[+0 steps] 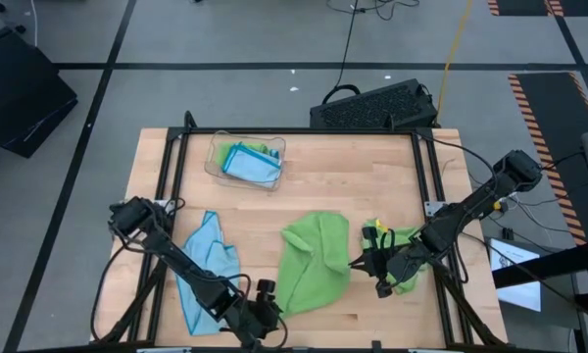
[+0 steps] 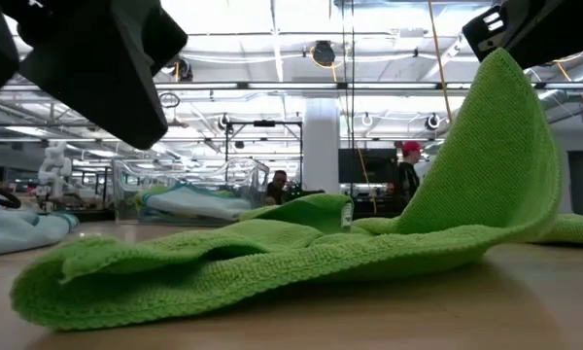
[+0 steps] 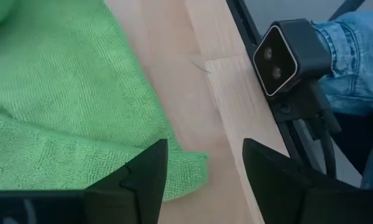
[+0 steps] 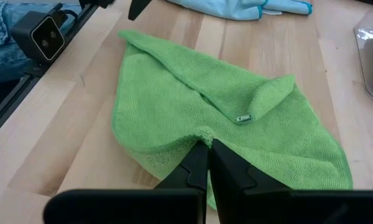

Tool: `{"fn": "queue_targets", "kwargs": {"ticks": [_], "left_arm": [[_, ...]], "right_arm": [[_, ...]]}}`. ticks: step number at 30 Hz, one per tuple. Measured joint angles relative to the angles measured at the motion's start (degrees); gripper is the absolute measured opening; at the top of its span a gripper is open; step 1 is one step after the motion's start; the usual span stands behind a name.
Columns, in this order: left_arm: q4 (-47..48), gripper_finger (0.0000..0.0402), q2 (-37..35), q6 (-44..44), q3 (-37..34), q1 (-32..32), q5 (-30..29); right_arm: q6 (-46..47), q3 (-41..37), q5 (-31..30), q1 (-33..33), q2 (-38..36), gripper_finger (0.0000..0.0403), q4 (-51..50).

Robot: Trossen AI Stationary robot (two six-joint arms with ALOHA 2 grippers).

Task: Fold microfiber towels
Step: Fold the top green microfiber cloth

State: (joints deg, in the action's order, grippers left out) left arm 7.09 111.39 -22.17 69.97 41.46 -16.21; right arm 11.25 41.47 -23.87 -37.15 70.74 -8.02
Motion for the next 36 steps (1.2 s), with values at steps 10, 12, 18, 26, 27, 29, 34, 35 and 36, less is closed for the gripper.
{"fn": "queue_targets", "kwargs": {"ticks": [10,12,18,26,27,29,34,35,36], "left_arm": [[-0.9,0.0211,0.0,-0.3,0.0,1.1,-3.7],[-0.9,0.0211,0.0,-0.5,0.0,1.6,-5.4],[-0.8,0.0211,2.2,-1.8,0.9,3.0,-11.5],[9.3,0.0211,9.9,-3.3,11.1,4.1,-17.5],[11.3,0.0211,10.2,-4.5,12.0,4.1,-18.2],[13.2,0.0211,10.5,-7.4,13.2,4.1,-19.0],[16.8,0.0211,10.6,-16.3,13.2,4.1,-18.9],[17.8,0.0211,10.7,-17.9,13.2,4.1,-18.9],[17.9,0.0211,11.0,-18.8,13.2,4.1,-19.0]], "right_arm": [[0.0,0.0,0.0,0.0,0.0,0.0004,0.0],[0.0,0.0,-0.1,0.0,0.0,0.0004,0.0],[0.1,0.0,-0.1,0.0,0.0,0.0004,0.0],[1.3,0.0,-0.1,0.0,0.0,0.0004,0.0],[1.3,0.0,-0.1,0.0,0.0,0.0004,0.0],[1.4,0.0,-0.1,0.0,0.0,0.0004,0.0],[1.3,0.0,-0.1,0.0,0.0,0.0004,0.0],[1.3,0.0,-0.1,0.0,0.0,0.0004,0.0],[1.3,0.0,-0.1,0.0,0.0,0.0004,0.0]]}}
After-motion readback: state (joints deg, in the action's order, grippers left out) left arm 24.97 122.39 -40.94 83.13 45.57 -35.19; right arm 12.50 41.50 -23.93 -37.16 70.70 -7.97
